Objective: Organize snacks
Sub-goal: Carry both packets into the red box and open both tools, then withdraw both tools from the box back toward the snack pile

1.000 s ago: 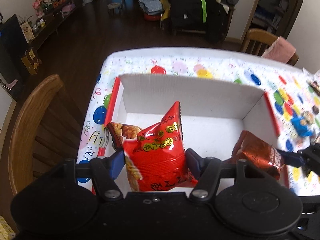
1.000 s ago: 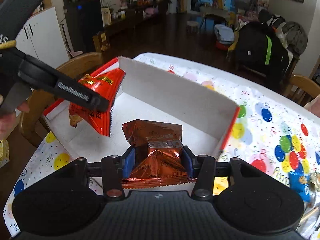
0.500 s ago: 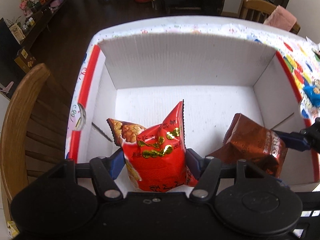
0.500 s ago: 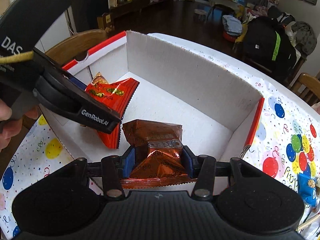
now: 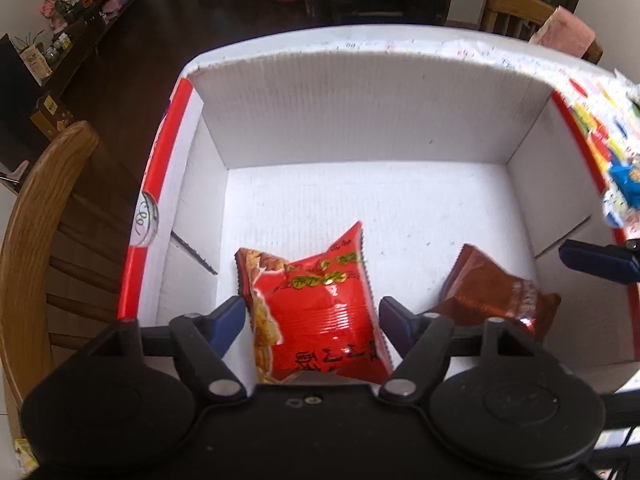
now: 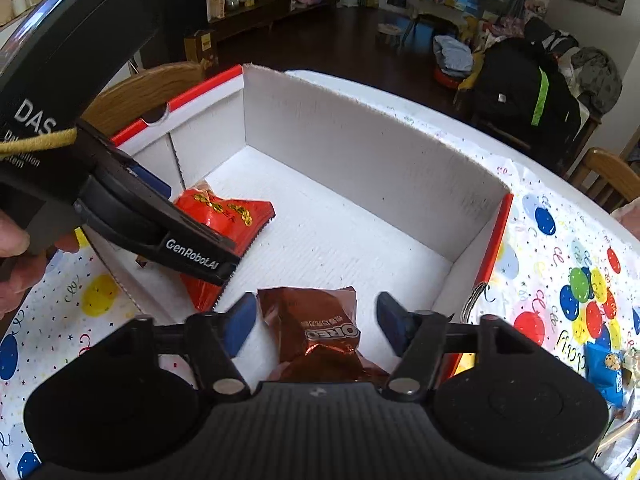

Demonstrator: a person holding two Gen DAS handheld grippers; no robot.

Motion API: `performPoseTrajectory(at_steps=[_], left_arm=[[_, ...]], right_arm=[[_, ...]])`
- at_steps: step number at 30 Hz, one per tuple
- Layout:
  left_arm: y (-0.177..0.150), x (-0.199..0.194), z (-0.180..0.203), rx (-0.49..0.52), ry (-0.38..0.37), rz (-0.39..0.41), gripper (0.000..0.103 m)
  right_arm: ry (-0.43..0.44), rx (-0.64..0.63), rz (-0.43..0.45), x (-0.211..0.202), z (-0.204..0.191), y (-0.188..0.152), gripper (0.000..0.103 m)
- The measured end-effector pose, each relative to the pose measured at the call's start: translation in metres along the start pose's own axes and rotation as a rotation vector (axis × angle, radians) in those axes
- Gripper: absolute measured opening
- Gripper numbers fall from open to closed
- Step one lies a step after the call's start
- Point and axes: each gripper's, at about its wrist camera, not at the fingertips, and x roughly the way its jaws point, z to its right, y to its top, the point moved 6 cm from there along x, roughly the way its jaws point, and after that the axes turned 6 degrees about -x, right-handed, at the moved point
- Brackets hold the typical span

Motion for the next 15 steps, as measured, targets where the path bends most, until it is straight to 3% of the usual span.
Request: performPoseTrajectory(at_steps=[15], left_arm=[[0.004,-0.054,0.0,-0.033,-0.06,0.144,0.092]], right_arm=[[0.009,0.062,0.063,-0.048,0.008,-0.004,0.074]])
